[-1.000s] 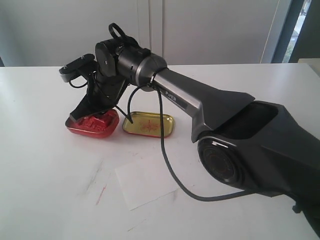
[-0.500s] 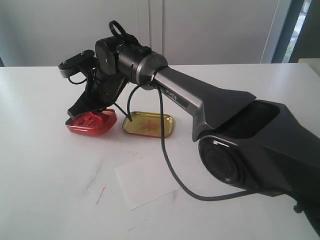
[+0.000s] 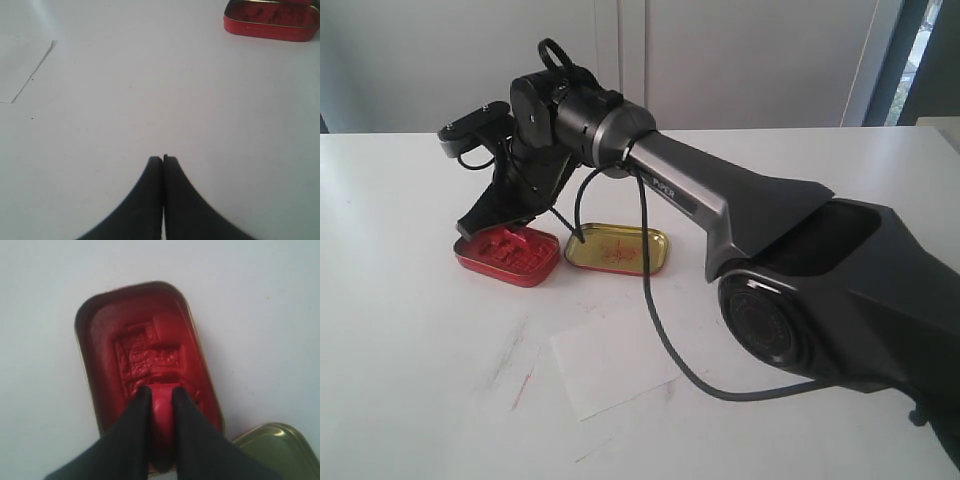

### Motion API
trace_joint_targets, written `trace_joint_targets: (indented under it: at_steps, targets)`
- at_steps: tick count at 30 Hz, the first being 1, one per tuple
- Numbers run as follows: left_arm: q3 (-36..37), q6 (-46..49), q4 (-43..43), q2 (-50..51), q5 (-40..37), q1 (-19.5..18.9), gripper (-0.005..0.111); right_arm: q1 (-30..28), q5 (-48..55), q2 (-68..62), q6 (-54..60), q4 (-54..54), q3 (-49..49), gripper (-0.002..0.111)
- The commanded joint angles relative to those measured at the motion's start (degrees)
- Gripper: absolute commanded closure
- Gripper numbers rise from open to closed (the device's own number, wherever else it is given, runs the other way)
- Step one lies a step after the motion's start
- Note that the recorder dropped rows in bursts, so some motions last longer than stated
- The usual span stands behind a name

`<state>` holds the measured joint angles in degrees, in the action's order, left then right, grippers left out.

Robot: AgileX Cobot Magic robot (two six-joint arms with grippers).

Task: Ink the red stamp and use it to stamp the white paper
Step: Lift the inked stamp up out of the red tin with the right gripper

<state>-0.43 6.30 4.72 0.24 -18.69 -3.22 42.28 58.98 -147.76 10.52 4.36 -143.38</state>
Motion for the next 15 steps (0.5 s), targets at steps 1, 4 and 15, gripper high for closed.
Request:
trace_joint_targets:
  at_steps: [1,4,15]
  targets:
    - [0.43,-0.02,0.15,-0.24,-0.63,-0.10,0.107,-0.09,4.69,2.31,-0.41,-0.10,0.09,0.108]
    - [0.43,-0.02,0.15,-0.24,-0.63,-0.10,0.107,-0.09,7.00,3.07,-0.41,-0.10,0.09,0.108]
    - [0.43,-0.02,0.15,-0.24,-0.63,-0.10,0.107,-0.09,10.98,4.36,-1.05,0.25,0.09,0.108]
